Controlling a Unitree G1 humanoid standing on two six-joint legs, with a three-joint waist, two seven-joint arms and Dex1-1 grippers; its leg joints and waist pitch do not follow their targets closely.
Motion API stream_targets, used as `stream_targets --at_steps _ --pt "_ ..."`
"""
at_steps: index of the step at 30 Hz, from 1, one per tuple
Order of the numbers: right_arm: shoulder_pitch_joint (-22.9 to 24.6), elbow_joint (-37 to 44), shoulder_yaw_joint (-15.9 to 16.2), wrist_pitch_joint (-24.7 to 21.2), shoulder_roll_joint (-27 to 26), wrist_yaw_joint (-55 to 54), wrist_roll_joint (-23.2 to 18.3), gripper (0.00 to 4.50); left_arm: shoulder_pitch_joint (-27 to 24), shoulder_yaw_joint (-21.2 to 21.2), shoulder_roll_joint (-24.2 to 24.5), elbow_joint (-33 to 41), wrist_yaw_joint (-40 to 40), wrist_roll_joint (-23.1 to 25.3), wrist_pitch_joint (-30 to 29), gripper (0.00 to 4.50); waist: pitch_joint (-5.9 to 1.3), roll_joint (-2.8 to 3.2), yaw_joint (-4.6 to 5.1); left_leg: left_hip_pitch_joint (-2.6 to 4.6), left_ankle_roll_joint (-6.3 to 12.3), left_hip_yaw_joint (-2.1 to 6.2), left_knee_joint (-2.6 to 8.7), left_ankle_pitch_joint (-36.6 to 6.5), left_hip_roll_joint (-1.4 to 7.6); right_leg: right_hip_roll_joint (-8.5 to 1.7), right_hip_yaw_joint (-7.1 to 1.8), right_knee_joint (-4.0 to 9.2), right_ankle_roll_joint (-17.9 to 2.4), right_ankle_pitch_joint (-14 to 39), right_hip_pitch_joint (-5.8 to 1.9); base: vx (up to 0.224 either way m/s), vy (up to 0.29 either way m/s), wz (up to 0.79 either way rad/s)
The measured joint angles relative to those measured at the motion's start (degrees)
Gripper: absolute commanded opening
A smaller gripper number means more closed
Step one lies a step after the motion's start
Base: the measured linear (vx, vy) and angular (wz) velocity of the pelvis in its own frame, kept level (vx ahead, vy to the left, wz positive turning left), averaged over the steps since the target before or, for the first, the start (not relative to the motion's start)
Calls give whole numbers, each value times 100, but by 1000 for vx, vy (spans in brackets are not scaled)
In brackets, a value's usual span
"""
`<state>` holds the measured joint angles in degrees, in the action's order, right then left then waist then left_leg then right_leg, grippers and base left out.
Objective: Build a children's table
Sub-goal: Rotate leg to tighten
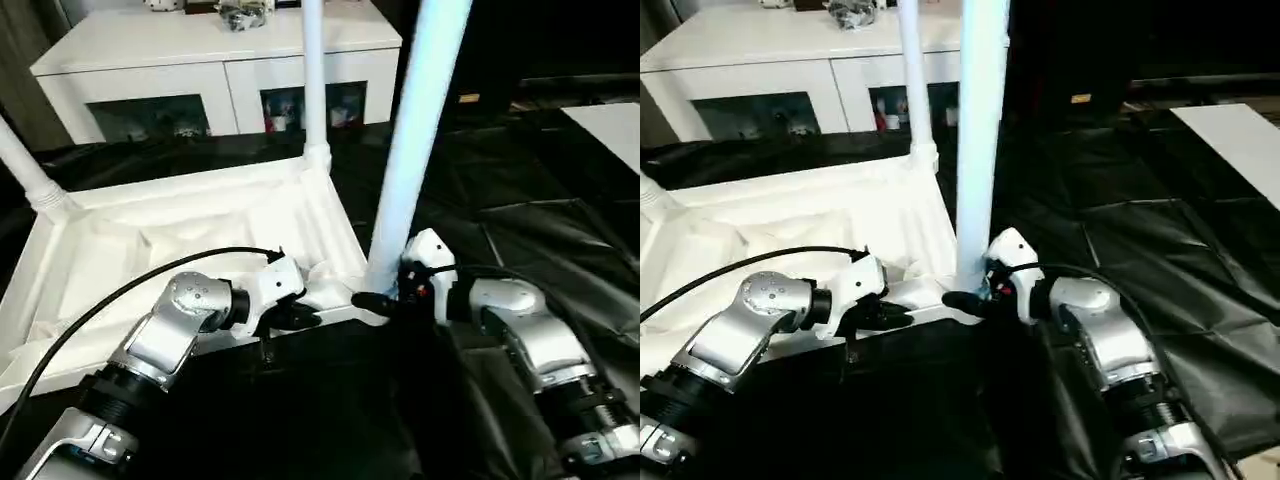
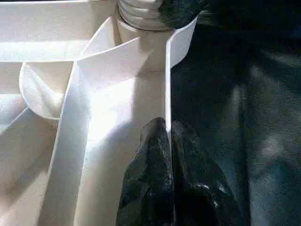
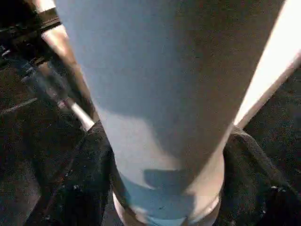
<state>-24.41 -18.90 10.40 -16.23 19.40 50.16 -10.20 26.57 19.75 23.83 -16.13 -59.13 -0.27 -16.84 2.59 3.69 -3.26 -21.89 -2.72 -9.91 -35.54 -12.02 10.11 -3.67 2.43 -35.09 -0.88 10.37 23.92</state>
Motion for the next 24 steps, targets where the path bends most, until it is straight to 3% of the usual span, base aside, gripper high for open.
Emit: stream_targets --at_steps 4,6,12,20,21,24 --pt "-58 -270 -339 -86 -516 -1007 74 272 216 -98 -443 -332 546 68 -264 0 -3 2 25 14 -22 -1 -3 -5 -2 -3 -3 1 -2 -9 -14 0 0 0" --pt "-230 -633 -663 -95 -1022 -2103 208 272 525 -199 -916 -840 1120 138 -523 0 -4 2 47 69 -27 -2 -4 -6 -4 -5 -5 6 -3 -10 -64 0 0 0" --pt "-686 -1355 -1009 24 -1590 -3779 377 272 911 -339 -1611 -1427 2071 159 -956 0 -6 6 130 107 -28 -4 6 -8 -33 -47 4 15 21 4 -115 0 0 0" --pt "-1226 -2327 -1278 514 -1932 -4538 484 272 1159 -354 -1839 -1856 2506 273 -860 0 -11 13 166 97 -26 -4 6 -7 -45 -68 15 25 39 15 -116 0 0 0" --pt "-1225 -2358 -1289 577 -1939 -4520 494 307 1159 -354 -1835 -1858 2506 273 -846 0 -11 12 165 96 -26 -4 6 -8 -45 -68 15 26 39 15 -116 0 0 0" --pt "-1174 -2322 -1339 698 -1934 -4275 488 344 1152 -353 -1789 -1837 2485 261 -820 0 -10 12 164 86 -25 -4 7 -7 -45 -69 15 27 38 14 -107 0 0 0"
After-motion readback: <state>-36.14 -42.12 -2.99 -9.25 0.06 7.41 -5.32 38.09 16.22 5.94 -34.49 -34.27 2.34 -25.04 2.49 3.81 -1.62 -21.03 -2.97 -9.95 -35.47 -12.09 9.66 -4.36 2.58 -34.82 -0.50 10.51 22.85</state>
